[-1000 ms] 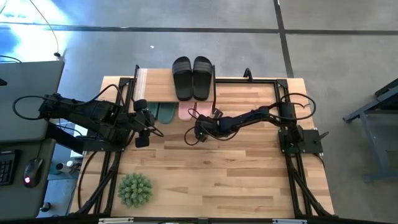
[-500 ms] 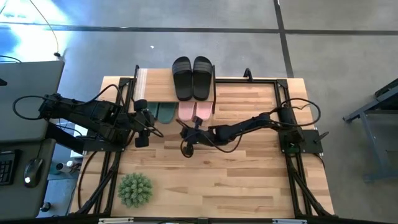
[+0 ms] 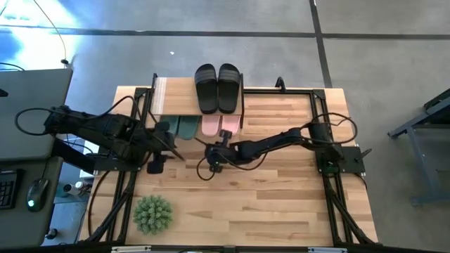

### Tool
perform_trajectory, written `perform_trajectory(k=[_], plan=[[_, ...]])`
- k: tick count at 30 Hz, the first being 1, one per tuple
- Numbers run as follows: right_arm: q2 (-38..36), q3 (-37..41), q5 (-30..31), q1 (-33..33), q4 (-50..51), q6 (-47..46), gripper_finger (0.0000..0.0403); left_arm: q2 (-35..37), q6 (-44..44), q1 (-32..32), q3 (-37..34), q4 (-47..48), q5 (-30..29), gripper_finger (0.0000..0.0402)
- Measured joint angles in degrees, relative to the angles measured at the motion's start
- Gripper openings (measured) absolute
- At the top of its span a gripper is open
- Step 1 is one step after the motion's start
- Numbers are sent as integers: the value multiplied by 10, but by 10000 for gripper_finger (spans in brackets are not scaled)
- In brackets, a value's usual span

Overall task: Pick and place slides into the shelf
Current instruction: Adjust the right green slide under the shelf

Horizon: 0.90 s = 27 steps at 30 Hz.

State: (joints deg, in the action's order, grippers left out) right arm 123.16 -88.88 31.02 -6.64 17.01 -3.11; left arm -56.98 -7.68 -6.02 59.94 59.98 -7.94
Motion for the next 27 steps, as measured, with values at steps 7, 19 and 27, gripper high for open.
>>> perform_trajectory(k=[7, 19, 27], plan=[[-26, 0, 18, -10, 111, -56, 0, -38, 11, 0, -33, -22, 19, 184], [-74, 133, -3, -12, 5, -84, 0, -64, 39, 0, -173, -136, 5, 184], [-114, 224, -18, -11, -147, -42, 0, -112, 36, 0, -206, -195, -49, 184]])
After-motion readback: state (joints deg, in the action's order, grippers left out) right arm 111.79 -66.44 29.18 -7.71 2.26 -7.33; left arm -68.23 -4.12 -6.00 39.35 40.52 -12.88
